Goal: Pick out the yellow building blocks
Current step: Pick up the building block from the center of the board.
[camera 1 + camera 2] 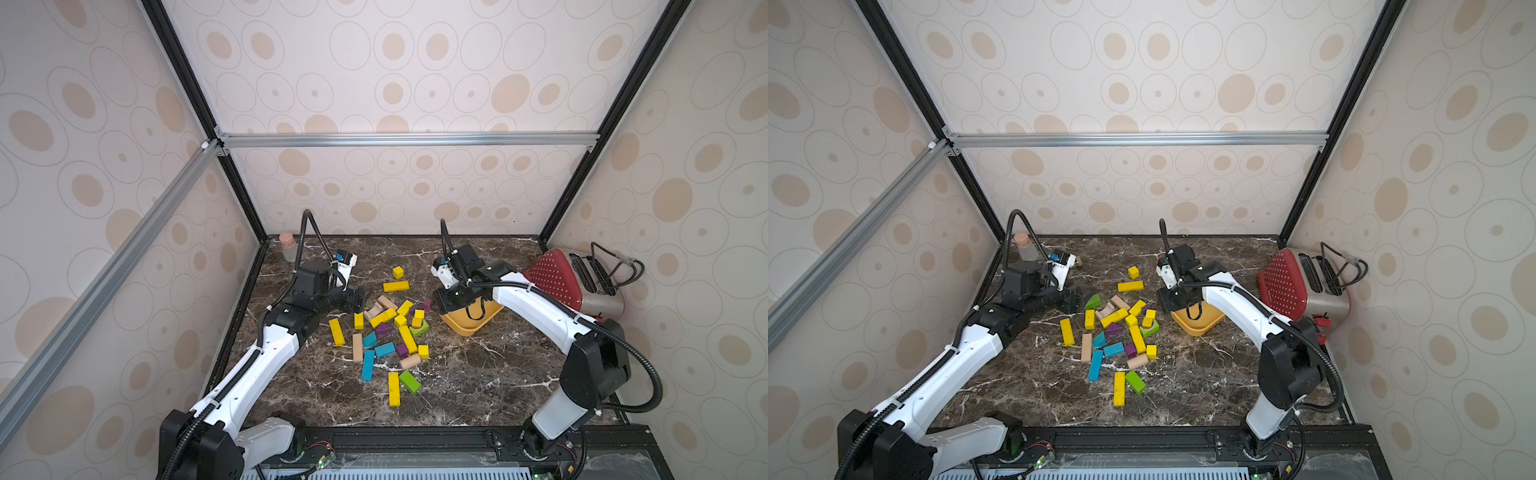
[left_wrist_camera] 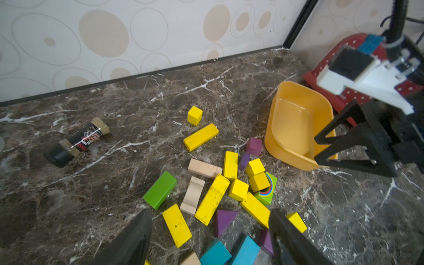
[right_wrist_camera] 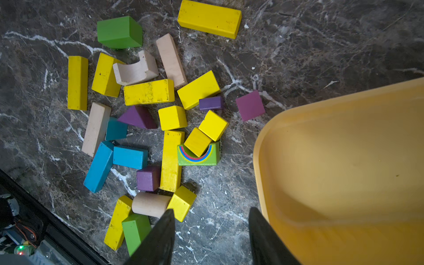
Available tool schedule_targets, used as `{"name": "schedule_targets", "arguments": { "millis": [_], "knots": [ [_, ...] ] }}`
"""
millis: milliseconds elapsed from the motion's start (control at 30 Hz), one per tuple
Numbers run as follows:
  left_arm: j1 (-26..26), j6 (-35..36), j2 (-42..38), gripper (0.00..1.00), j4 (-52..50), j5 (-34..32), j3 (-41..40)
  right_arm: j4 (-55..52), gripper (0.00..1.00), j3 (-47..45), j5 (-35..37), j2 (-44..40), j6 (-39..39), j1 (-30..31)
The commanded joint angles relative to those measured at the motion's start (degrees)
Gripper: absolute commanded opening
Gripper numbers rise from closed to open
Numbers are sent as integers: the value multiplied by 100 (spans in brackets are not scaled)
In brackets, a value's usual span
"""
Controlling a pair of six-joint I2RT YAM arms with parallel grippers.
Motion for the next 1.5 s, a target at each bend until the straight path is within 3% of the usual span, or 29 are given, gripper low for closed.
{"name": "schedule_targets", "arguments": {
  "millis": [0, 467, 600, 967, 1200, 1467],
  "knots": [
    [-18, 244, -137, 80, -517, 36, -7, -259, 52, 262, -29, 218, 40, 154],
    [-16, 176, -355, 81, -745, -354, -404, -258, 43, 467, 646, 1096, 596, 783],
    [-18, 195, -372, 82, -745, -373, -444, -430, 36, 401, 630, 1188, 619, 928],
    [-20, 130, -350, 85, -499, -272, -592, -433, 47, -250, 849, 959, 943, 1376],
    [-18, 353, -433, 99, -475, 313, -642, -378, 51, -496, 894, 889, 1166, 1435],
    [-21, 641, -675, 99, -108, 1035, -986, -295, 52, -684, 815, 845, 1399, 1527]
  ]
}}
